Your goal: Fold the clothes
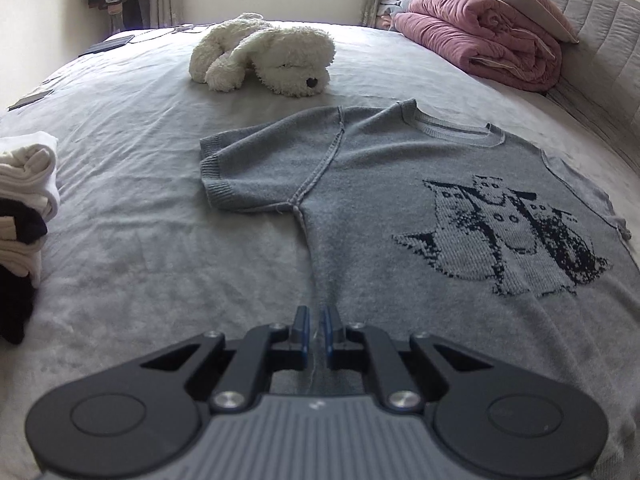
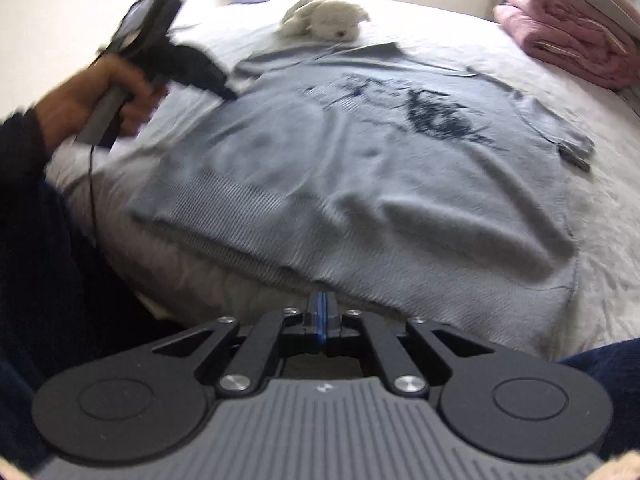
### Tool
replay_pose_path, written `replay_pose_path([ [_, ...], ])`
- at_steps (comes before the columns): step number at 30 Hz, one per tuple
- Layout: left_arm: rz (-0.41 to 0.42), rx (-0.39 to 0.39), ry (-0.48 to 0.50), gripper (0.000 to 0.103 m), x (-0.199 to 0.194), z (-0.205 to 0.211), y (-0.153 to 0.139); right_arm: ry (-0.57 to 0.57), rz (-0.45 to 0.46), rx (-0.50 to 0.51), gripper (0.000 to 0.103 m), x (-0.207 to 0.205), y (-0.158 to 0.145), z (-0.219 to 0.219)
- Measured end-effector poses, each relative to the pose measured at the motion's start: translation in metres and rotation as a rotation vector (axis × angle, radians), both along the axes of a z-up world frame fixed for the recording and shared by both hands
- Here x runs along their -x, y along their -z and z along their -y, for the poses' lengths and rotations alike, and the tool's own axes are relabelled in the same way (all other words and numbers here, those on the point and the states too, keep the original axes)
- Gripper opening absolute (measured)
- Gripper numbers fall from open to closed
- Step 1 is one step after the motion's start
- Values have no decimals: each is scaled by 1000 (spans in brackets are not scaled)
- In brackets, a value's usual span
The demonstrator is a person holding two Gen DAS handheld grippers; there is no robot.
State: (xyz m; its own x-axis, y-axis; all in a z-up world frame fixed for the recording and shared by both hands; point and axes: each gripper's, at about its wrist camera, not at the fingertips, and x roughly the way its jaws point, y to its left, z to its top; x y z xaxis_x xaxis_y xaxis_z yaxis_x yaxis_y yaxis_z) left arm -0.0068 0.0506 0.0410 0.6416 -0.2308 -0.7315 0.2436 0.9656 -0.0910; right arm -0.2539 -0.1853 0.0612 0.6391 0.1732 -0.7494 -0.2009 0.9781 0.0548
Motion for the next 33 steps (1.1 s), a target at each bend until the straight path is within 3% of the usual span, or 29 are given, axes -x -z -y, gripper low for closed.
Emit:
replay_pose_path([
  [1, 2, 16, -1, 6, 2, -1, -2, 32, 21, -6, 13, -3, -4, 7],
  [3, 8, 44, 3, 6, 10, -3, -5, 92, 59, 24, 22, -11, -10, 21],
  [5, -6, 65, -8, 7, 19, -4, -4, 169, 89, 36, 49, -22, -15, 40],
  [6, -19, 77, -18, 8, 24, -4, -3, 232, 88, 17, 50, -30, -16, 54],
  [8, -55, 109, -48, 10, 36, -6, 2, 373, 70, -28, 50, -44, -15, 85],
  [11, -86, 154, -89, 15, 64, -14, 5, 534, 19, -5, 51, -50, -4, 111],
  [13, -93, 189, -107, 19, 82, -22, 6, 578, -16, -39, 51, -45, 4, 121],
  [17, -96, 225, -131, 20, 108, -36, 7, 598, -22, -25, 50, -38, 7, 123],
  [21, -59, 150, -93, 30, 128, -25, 11, 601, -86, -35, 51, -37, 17, 131],
  [28, -50, 105, -100, 29, 141, -8, 16, 582, -130, -46, 48, -36, 29, 134],
  [29, -44, 90, -104, 26, 143, -6, 17, 579, -129, -41, 40, -36, 29, 134],
  [30, -41, 79, -104, 15, 143, -4, 19, 576, -127, -35, 29, -35, 29, 133],
  [31, -39, 68, -103, 4, 142, -3, 20, 574, -126, -29, 5, -34, 30, 132],
  [33, -45, 77, -111, 4, 141, -3, 19, 580, -106, -42, 4, -32, 26, 133],
])
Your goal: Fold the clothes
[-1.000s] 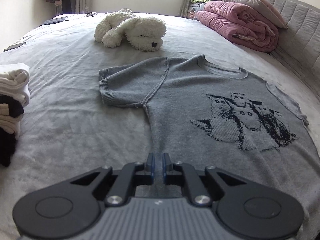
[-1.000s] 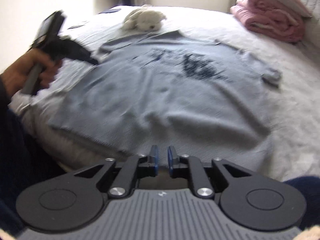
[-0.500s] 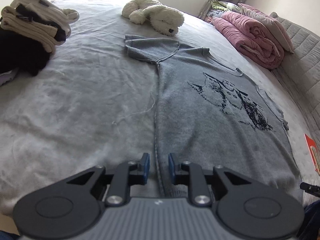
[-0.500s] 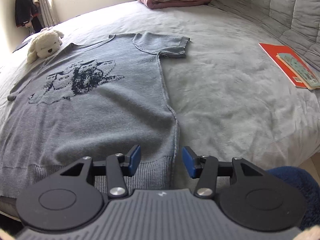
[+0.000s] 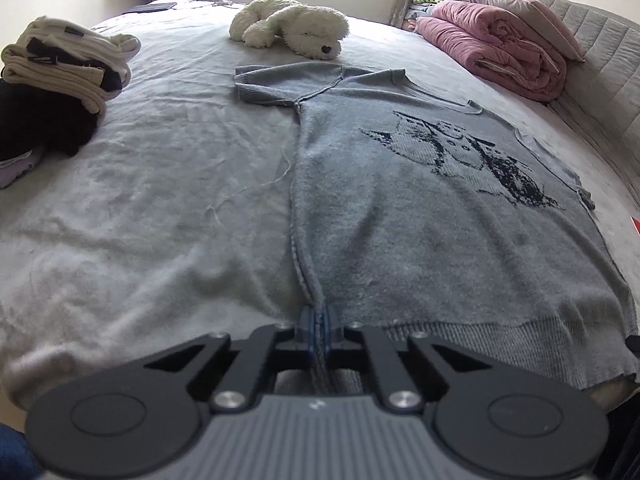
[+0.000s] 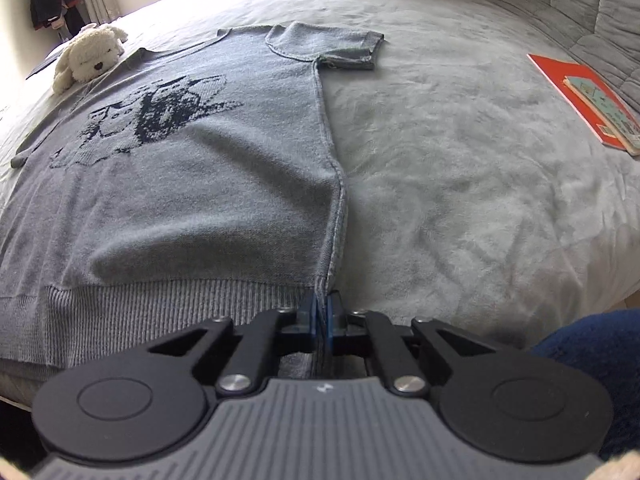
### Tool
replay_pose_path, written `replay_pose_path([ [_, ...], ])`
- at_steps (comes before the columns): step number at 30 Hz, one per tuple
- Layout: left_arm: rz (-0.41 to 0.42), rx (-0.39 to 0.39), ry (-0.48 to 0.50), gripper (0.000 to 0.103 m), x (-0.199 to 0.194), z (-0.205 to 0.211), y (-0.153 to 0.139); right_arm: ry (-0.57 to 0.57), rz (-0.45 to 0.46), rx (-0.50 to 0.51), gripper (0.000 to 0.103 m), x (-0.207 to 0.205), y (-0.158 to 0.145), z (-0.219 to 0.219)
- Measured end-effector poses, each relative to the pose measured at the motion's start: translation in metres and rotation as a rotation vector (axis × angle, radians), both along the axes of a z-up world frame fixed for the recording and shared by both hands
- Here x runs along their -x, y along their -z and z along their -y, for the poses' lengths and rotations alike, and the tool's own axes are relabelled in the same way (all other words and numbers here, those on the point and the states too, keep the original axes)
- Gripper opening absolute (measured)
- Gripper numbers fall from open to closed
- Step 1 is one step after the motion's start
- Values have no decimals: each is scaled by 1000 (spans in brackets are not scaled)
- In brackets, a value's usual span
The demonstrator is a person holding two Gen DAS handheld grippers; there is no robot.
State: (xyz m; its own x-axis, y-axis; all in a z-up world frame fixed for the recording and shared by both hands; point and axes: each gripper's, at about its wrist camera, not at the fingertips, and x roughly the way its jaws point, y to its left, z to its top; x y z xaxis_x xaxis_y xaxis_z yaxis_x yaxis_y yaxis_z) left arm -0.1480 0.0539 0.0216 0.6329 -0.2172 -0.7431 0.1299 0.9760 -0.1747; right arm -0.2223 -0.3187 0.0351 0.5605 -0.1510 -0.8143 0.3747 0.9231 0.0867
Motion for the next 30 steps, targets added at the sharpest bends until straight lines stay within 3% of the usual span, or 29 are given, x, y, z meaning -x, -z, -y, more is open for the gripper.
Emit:
replay_pose_path([
  [2, -3, 19, 1, 3, 1, -5, -5, 16, 36, -8, 4, 5, -7, 2],
  [7, 92, 18, 23, 3, 21, -21, -35, 17, 142, -59, 4, 30, -43, 6],
  [13, 46, -9, 56, 3, 23, -16, -25, 34, 145, -89, 3, 37, -49, 11],
  [23, 52, -104, 91, 3, 29, -6, -20, 47, 184, 20, 3, 51, -68, -3],
  [30, 53, -189, 102, 3, 25, 8, -3, -4, 38, 17, 7, 22, -33, -9],
])
